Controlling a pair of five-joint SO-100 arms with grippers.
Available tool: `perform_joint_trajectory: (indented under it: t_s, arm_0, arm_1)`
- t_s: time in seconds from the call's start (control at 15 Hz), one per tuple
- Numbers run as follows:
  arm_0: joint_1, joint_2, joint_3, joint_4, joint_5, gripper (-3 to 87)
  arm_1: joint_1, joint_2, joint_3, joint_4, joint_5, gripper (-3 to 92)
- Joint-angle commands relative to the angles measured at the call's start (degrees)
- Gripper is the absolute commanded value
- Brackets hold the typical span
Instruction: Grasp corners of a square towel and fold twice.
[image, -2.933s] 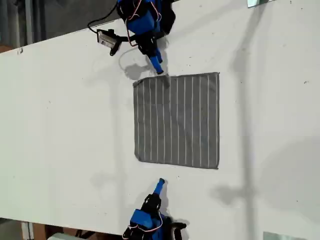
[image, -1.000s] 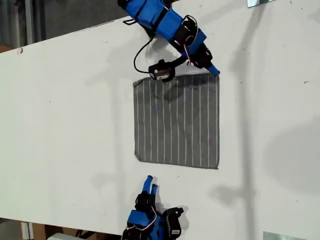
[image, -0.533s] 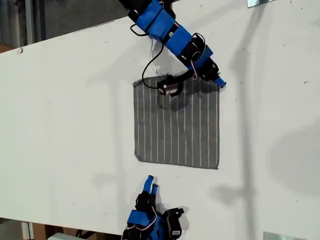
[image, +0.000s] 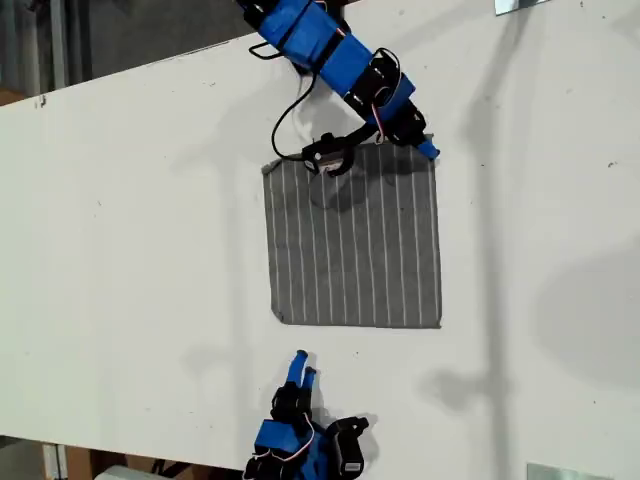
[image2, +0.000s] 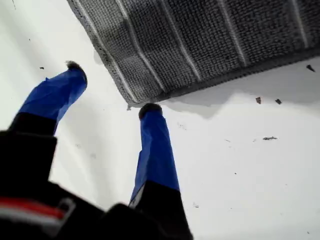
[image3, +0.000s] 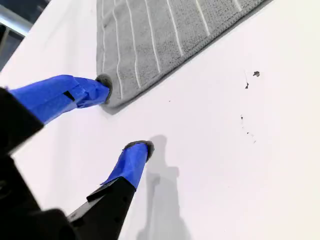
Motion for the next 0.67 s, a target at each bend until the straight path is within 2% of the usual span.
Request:
perform_joint_trajectory:
  t_s: [0.0, 0.13, 0.6]
  arm_0:
    - [0.70, 0.35, 0.26, -1.23, 0.18, 22.2]
    - [0.70, 0.35, 0.26, -1.23, 0.18, 22.2]
    - [1.14, 0.35, 0.26, -1.14, -0.26, 22.1]
  arm_1:
    - [0.26, 4.22, -0.62, 2.46, -0.35, 27.5]
    - [0.62, 5.54, 1.14, 2.37, -0.53, 27.6]
    - [-0.62, -3.78, 4.92, -16.61, -0.53, 25.3]
